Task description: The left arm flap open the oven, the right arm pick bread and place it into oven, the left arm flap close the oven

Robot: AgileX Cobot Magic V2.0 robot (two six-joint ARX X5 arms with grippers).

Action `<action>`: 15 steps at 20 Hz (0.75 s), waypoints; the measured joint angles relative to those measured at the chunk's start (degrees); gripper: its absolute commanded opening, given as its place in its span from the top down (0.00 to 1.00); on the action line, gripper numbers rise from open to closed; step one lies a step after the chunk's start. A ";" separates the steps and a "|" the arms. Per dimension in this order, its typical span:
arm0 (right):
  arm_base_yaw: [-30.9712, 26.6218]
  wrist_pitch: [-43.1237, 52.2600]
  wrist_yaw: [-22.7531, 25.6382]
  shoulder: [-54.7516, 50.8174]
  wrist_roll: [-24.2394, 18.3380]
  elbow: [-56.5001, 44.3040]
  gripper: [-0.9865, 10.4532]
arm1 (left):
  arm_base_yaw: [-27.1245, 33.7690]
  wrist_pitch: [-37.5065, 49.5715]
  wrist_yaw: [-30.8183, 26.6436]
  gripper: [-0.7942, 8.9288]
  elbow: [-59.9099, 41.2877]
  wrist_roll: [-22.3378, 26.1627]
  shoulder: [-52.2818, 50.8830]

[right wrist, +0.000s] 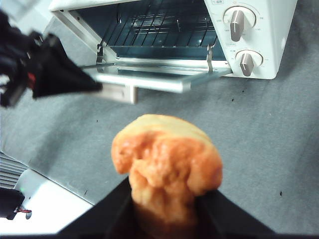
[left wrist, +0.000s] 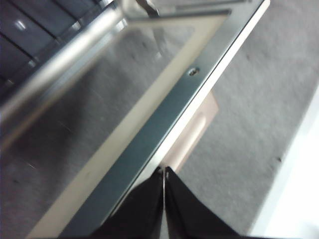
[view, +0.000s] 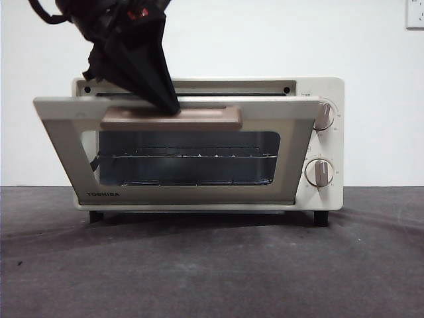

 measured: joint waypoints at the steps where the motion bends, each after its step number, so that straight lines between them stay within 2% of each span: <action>1: 0.00 0.00 0.02 0.00 -0.02 0.00 0.82 | -0.35 0.20 -0.02 0.90 -0.70 -0.22 -0.17; 15: -0.02 0.24 1.49 0.00 -0.07 0.00 0.82 | -2.01 9.55 -0.70 0.90 -15.45 -5.27 -4.11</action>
